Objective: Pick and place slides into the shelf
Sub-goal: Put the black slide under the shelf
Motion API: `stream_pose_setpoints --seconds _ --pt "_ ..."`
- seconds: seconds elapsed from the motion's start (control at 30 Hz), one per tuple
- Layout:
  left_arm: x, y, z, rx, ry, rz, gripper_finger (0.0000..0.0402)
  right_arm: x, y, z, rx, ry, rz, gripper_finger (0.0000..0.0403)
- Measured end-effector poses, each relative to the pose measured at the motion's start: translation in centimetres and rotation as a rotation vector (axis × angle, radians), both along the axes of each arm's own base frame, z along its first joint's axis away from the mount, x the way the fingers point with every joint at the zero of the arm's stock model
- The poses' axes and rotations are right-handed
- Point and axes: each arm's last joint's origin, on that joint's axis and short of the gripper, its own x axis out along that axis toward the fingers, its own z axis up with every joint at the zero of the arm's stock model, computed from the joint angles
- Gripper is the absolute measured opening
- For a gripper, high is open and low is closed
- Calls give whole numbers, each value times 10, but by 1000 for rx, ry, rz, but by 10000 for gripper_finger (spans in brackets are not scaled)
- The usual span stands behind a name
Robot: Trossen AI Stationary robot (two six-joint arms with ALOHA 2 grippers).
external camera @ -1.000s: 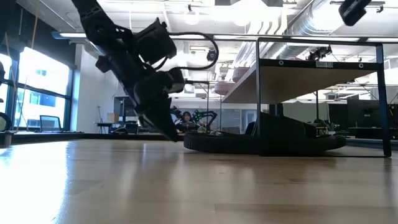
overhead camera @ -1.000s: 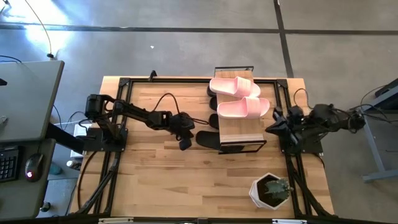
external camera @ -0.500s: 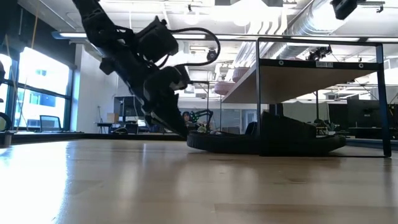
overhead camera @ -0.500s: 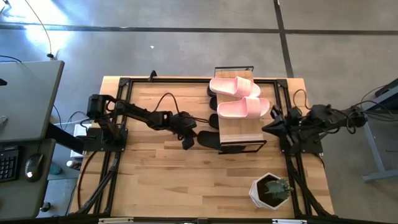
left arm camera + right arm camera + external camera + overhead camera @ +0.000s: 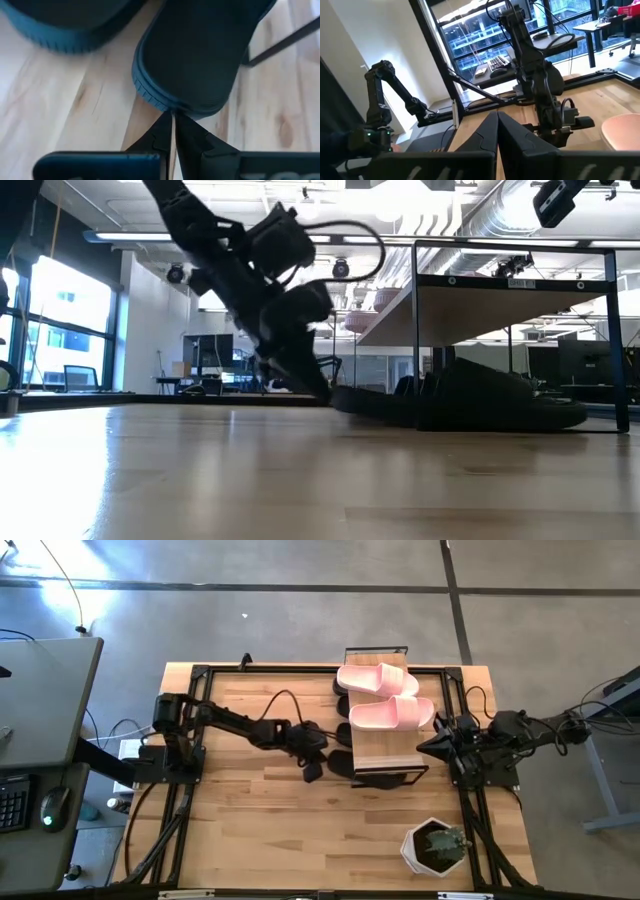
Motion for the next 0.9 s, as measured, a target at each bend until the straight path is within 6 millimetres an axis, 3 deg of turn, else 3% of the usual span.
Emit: stream_pose_setpoints --seconds 0.17,0.47,0.9 --pt "13 0 6 6 -34 -22 12 0 0 0 -3 -1 0 0" --pt "30 -6 -18 -34 36 -73 12 0 0 0 -1 3 8 0" --pt "35 -12 -20 -34 12 -94 12 0 0 -1 -2 7 12 0"
